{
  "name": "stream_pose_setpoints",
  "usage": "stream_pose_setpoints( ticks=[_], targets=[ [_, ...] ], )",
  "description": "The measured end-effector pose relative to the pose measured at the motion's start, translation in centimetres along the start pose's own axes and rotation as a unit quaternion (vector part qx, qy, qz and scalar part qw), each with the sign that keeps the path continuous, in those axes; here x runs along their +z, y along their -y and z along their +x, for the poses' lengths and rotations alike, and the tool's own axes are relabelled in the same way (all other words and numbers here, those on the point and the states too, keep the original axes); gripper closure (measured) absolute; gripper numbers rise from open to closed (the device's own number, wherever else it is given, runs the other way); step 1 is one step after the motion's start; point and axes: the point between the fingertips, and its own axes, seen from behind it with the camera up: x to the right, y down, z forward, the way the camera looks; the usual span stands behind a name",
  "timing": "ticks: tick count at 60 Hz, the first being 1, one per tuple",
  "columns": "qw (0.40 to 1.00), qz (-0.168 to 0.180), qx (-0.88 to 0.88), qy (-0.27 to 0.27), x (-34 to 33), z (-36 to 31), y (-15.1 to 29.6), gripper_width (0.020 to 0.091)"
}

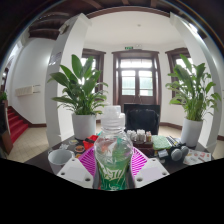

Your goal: Pour water

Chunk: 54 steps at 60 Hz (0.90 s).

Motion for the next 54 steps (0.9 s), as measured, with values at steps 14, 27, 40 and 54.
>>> stream_pose_setpoints(
  ticks=[14,27,40,54],
  targets=[
    [0.999,-0.029,0.017,-0.016,-0.5,0.6,-0.6,0.0408],
    [0.998,-0.039,0.030,-0.037,-6.7,1.1,-1.3,0.0250],
    [0.995,-0.042,0.040,-0.080,-15.6,1.8,-1.3,0.0251],
    [0.991,-0.038,0.035,-0.125,-22.5,3.1,0.0,0.0248]
  ],
)
